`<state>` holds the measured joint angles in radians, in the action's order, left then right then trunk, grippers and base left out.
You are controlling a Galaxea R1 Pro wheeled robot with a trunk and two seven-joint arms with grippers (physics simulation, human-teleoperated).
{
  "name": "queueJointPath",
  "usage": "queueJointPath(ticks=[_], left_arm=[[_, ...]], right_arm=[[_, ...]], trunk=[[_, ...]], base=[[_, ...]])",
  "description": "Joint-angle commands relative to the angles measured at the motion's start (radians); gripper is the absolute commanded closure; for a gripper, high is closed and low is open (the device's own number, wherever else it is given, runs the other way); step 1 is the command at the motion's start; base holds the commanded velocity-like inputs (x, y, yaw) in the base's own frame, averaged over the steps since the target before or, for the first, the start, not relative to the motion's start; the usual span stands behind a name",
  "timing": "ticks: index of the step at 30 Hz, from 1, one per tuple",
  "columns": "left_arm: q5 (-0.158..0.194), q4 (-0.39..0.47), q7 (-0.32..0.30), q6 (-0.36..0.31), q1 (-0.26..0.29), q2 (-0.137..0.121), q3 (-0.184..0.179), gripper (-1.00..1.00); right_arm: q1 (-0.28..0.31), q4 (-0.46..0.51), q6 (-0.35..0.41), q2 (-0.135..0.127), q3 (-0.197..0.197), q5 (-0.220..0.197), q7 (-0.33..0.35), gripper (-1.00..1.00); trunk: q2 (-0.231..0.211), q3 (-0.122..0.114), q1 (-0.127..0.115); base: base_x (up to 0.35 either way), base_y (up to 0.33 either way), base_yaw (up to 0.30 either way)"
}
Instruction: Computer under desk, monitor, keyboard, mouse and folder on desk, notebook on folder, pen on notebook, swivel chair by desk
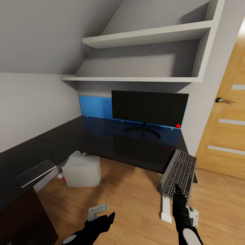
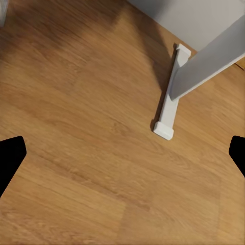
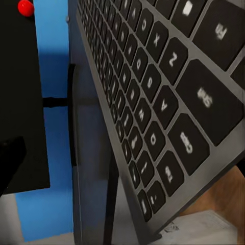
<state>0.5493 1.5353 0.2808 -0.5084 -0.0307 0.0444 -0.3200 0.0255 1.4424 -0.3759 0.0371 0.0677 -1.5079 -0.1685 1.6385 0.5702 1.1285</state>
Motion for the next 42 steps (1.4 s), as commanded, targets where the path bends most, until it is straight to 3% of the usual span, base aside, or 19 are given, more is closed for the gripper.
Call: queueJointPath(ticks=[1, 6, 10, 16, 21, 42], left_arm=[[0.011, 0.002, 0.009, -0.002, 0.000, 0.000, -0.001, -1.00], [0.012, 0.002, 0.009, -0.002, 0.000, 0.000, -0.001, -1.00], [0.011, 0.002, 0.009, -0.002, 0.000, 0.000, -0.001, -1.00], [0.012, 0.002, 0.009, -0.002, 0.000, 0.000, -0.001, -1.00], [0.011, 0.002, 0.009, -0.002, 0.000, 0.000, -0.001, -1.00], [0.012, 0.002, 0.009, -0.002, 0.000, 0.000, -0.001, -1.00]], right_arm=[[0.001, 0.001, -0.006, 0.000, 0.001, -0.006, -0.004, -1.00], [0.001, 0.000, -0.007, 0.000, -0.004, -0.010, -0.006, -1.00], [0.001, 0.000, -0.007, 0.001, -0.044, -0.022, -0.007, -1.00], [0.001, 0.000, -0.008, -0.002, -0.091, -0.111, -0.007, -1.00], [0.001, 0.000, -0.009, -0.002, -0.120, -0.150, -0.006, -1.00], [0.002, -0.002, -0.009, -0.005, -0.200, -0.159, -0.007, -1.00]], trunk=[[0.000, 0.001, 0.000], [0.000, 0.001, 0.000], [0.000, 0.001, 0.000], [0.000, 0.001, 0.000], [0.000, 0.001, 0.000], [0.000, 0.001, 0.000]], base=[[0.000, 0.000, 0.000], [0.000, 0.000, 0.000], [0.000, 0.000, 0.000], [0.000, 0.000, 0.000], [0.000, 0.000, 0.000], [0.000, 0.000, 0.000]])
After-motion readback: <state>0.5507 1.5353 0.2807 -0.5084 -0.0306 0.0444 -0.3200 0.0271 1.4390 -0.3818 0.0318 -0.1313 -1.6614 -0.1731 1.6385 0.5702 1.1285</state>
